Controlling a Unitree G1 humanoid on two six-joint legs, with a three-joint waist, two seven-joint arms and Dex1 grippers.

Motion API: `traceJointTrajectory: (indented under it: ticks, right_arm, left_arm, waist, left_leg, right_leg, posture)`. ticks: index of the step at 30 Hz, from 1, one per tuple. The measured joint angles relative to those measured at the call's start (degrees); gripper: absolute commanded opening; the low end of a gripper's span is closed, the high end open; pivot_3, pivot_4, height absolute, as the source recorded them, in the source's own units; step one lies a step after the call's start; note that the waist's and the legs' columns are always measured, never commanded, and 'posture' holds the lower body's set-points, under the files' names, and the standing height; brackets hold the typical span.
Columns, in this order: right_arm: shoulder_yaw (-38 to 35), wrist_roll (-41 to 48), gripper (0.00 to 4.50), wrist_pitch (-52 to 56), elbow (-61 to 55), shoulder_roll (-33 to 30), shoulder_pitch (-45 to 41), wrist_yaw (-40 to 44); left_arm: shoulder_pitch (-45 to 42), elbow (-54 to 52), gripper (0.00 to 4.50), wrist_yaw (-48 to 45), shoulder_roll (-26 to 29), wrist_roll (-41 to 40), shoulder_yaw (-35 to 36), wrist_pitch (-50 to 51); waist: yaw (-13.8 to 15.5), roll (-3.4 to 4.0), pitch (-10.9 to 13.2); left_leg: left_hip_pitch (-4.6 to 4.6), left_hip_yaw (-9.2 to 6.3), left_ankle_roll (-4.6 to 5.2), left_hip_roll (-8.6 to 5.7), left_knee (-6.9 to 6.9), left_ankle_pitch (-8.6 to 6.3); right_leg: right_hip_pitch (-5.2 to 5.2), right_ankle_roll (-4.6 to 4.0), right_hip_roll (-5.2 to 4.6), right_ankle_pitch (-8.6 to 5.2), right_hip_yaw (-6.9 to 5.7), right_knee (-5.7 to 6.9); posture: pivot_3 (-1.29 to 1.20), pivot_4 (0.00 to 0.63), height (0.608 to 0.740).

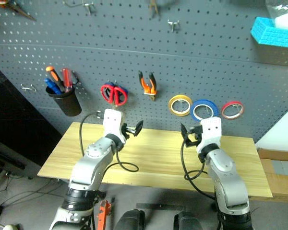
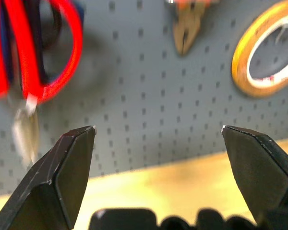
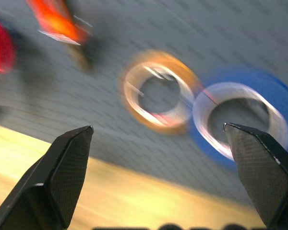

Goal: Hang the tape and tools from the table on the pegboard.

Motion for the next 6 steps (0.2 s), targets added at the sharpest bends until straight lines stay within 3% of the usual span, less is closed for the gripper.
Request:
traceJointTrajectory:
  ticks: [6]
  right_arm:
    - [-2.0, -0.3, 4.50, -2.0, 5.8, -1.2, 5.4, 0.6]
  left_arm:
    - [4.3, 2.7, 4.49, 0.6, 0.3, -0.1, 4.3, -0.5]
  waist:
    - [-0.2, 0.20, -2.3]
  left_leg:
    - [0.17, 0.02, 0.08, -0.02, 0.08, -0.04]
  right_leg:
    - [0.12, -0.03, 0.10, 0.03, 0.10, 0.01]
  posture:
    - [0.07, 0.000, 0.740]
